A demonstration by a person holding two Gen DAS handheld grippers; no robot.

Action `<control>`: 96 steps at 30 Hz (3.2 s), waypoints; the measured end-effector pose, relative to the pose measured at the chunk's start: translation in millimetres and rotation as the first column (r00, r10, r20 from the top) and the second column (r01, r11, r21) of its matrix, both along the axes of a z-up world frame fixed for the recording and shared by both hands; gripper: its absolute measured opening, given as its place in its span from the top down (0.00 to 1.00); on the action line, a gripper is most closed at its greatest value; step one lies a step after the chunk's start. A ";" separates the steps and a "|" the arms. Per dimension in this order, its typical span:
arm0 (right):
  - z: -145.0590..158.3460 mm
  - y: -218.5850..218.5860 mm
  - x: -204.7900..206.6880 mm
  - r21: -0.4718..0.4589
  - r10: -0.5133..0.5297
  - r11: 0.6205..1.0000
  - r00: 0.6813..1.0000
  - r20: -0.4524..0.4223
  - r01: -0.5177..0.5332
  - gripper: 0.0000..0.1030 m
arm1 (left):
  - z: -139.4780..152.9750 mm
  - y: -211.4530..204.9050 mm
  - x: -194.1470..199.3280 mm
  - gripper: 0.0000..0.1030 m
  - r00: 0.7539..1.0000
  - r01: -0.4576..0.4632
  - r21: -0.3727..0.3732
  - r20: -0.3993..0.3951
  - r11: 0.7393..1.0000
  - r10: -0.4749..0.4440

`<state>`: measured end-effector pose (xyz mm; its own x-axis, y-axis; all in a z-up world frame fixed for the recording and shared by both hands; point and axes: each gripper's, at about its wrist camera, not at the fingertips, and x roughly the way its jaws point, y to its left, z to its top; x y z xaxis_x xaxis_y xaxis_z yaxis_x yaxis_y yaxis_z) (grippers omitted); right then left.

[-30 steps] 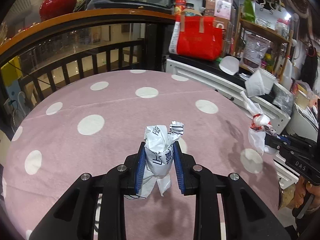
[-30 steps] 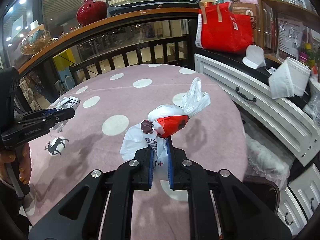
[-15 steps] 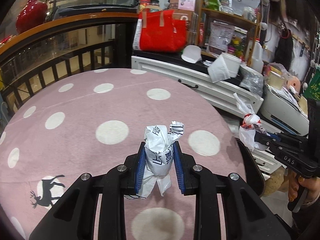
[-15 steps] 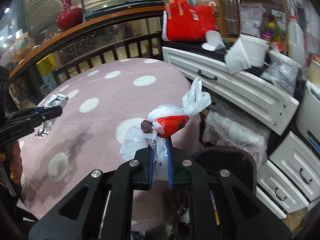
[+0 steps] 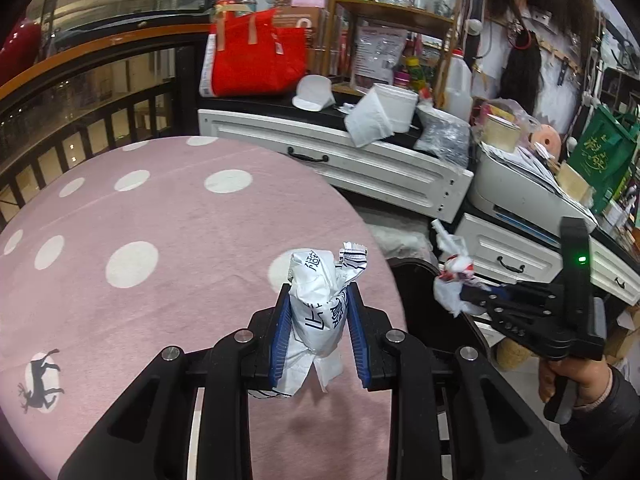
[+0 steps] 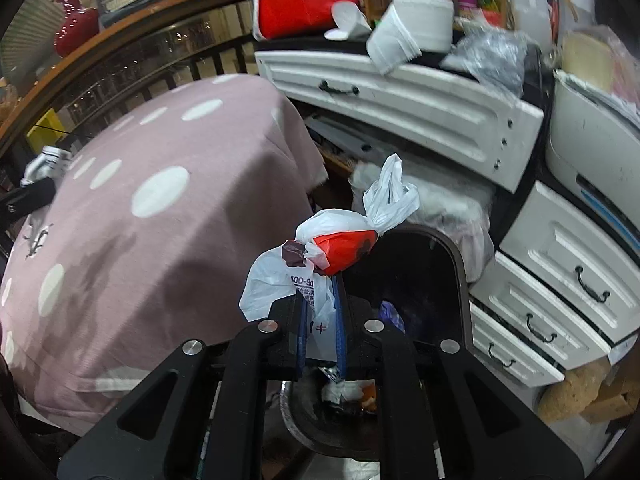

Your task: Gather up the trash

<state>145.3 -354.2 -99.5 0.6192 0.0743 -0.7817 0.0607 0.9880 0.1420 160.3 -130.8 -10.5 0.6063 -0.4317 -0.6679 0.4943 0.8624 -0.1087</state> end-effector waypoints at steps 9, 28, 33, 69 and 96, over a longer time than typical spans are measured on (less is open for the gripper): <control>-67.7 -20.1 11.1 0.034 -0.050 0.998 0.984 -0.170 0.057 0.89 | -5.2 -33.9 -8.2 0.74 0.997 0.069 0.010 -0.019 0.998 -0.069; -95.3 -27.8 -2.7 0.075 -0.066 0.994 0.977 -0.202 0.083 0.42 | -20.7 -73.2 -17.7 0.74 0.986 0.153 0.019 -0.077 0.988 -0.151; -72.6 -38.7 -11.1 0.079 -0.097 0.991 0.985 -0.144 0.110 0.42 | -23.5 -87.5 -21.5 0.74 0.978 0.190 0.014 -0.091 0.982 -0.188; 7.1 -125.3 -71.0 0.104 -0.387 0.919 0.919 0.071 0.379 0.19 | -108.9 -200.8 -24.7 0.24 0.897 0.418 0.190 -0.243 0.888 -0.370; 119.6 -17.7 -116.9 -0.023 -0.198 0.965 0.788 0.583 0.260 0.05 | -13.9 -92.9 -70.3 0.06 0.959 0.269 0.066 0.073 0.961 -0.274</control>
<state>28.4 -372.0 20.1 0.9436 -0.1835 -0.2755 0.2251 0.9660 0.1275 90.1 -223.7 -24.4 0.5240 -0.5515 -0.6491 0.7160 0.6979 -0.0148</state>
